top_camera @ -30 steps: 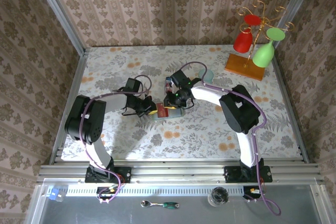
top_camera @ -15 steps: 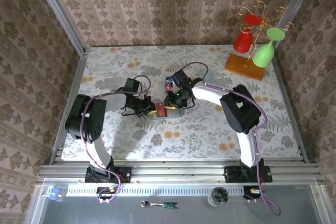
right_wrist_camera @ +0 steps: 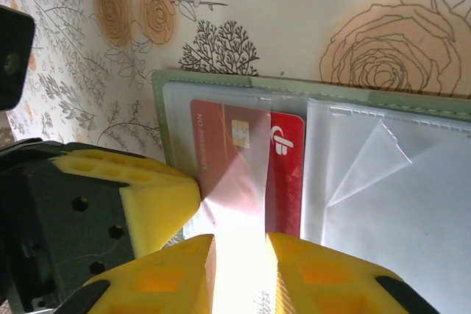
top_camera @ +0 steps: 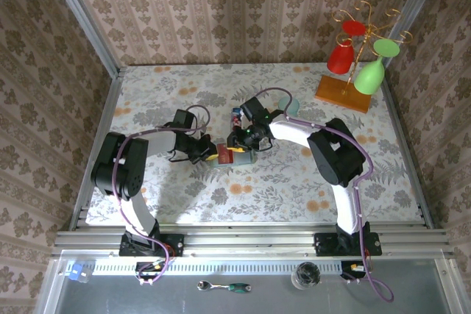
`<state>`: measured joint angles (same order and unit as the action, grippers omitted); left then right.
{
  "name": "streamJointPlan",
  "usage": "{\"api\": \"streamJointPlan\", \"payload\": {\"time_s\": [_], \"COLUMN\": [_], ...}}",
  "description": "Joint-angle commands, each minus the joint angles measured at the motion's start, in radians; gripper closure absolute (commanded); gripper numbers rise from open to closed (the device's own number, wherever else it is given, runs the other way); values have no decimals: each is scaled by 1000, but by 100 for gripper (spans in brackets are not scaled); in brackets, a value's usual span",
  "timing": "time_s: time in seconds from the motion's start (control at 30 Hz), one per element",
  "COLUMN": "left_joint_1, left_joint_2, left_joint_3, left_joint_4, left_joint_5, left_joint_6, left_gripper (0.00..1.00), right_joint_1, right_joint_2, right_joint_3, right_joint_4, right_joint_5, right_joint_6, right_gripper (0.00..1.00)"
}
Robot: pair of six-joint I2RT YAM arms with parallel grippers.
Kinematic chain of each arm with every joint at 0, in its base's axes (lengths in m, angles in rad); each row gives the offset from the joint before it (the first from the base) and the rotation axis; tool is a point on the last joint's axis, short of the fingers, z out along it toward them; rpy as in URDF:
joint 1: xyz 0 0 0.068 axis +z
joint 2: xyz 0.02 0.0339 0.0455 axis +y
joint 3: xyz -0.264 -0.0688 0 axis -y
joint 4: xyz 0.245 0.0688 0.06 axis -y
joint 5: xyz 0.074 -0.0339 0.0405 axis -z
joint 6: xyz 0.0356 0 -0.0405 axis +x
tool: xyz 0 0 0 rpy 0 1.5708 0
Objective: Take the credit cards out of the card holder
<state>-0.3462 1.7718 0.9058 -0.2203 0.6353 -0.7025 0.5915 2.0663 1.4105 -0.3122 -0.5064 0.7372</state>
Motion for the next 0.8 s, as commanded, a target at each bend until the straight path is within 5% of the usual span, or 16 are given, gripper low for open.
{"api": "streamJointPlan", "payload": {"time_s": [0.0,0.23,0.77], "left_joint_1": [7,6,6], "left_joint_2": [-34,-43,20], "left_joint_3": [-3,-4,-2], "left_joint_4": [-26,-31,-79], "left_joint_5": [-12,-16,-29], "left_joint_6": [2,1,29], "left_gripper": [94,90,100], "right_joint_1": [-5,-5,-5], "right_joint_2": [32,53,82], "right_joint_3": [-1,1,1], "right_joint_4": [5,-3,-36], "right_joint_5": [-30,-20,-8], "right_joint_6": [8,6,-6], "right_gripper": [75,75,75]}}
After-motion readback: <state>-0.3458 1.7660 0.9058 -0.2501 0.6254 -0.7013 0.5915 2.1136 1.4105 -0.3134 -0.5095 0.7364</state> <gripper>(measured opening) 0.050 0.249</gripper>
